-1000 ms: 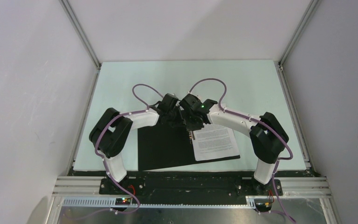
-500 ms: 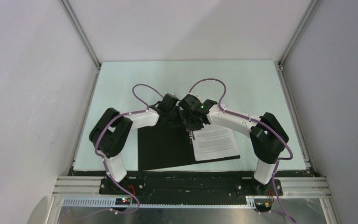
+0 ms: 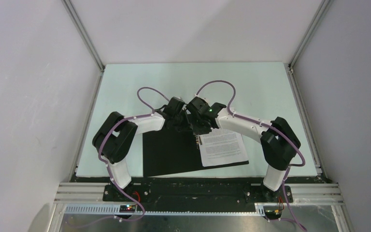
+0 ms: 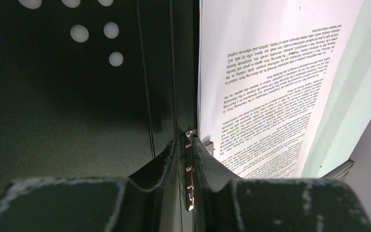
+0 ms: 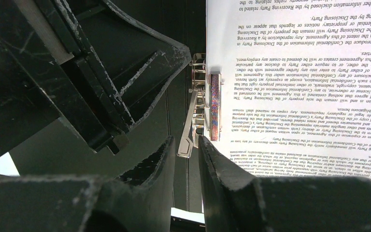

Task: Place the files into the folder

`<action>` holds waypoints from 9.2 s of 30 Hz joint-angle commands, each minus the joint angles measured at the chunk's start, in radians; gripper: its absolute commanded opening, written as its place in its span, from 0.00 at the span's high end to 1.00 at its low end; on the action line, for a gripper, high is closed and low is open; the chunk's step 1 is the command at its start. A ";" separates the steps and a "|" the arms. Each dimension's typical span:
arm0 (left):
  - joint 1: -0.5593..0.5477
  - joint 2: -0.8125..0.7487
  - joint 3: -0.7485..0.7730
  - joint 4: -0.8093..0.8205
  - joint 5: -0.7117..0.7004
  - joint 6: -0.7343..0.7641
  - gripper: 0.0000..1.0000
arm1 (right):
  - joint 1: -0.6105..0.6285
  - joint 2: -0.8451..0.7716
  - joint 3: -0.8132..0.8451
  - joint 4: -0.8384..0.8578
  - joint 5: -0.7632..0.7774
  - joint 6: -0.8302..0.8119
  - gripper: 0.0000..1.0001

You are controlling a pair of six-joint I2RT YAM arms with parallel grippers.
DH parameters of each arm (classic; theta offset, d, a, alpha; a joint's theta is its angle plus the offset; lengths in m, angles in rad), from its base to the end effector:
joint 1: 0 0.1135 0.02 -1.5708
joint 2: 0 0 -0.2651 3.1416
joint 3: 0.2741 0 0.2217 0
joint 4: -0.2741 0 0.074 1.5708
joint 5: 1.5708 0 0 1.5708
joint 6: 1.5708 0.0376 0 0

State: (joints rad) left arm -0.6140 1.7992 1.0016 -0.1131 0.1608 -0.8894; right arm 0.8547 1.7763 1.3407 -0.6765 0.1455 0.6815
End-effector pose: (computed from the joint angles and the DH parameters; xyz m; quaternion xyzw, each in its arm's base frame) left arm 0.2746 -0.2009 0.1731 -0.1036 0.9376 -0.2761 0.1841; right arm 0.2287 0.2545 0.2377 -0.0675 0.9690 0.1066 0.2123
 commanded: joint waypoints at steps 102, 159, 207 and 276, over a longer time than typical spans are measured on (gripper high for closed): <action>0.003 0.012 -0.049 0.072 0.041 -0.019 0.77 | 0.114 0.040 0.097 -0.084 0.089 -0.058 0.76; 0.030 0.054 -0.075 0.096 0.064 -0.069 0.78 | 0.154 0.061 0.071 -0.116 0.093 -0.033 0.80; 0.060 0.074 -0.115 0.107 0.046 -0.117 0.80 | 0.149 0.103 -0.192 -0.018 0.104 0.056 0.86; 0.033 0.069 -0.068 0.097 0.061 -0.072 0.80 | 0.214 0.041 -0.100 0.038 0.112 -0.044 0.71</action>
State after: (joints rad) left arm -0.5705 1.8545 0.9218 0.0803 0.2928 -1.0183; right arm 1.0847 1.8732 1.2369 -0.6277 0.3649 0.6312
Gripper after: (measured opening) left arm 0.197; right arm 0.271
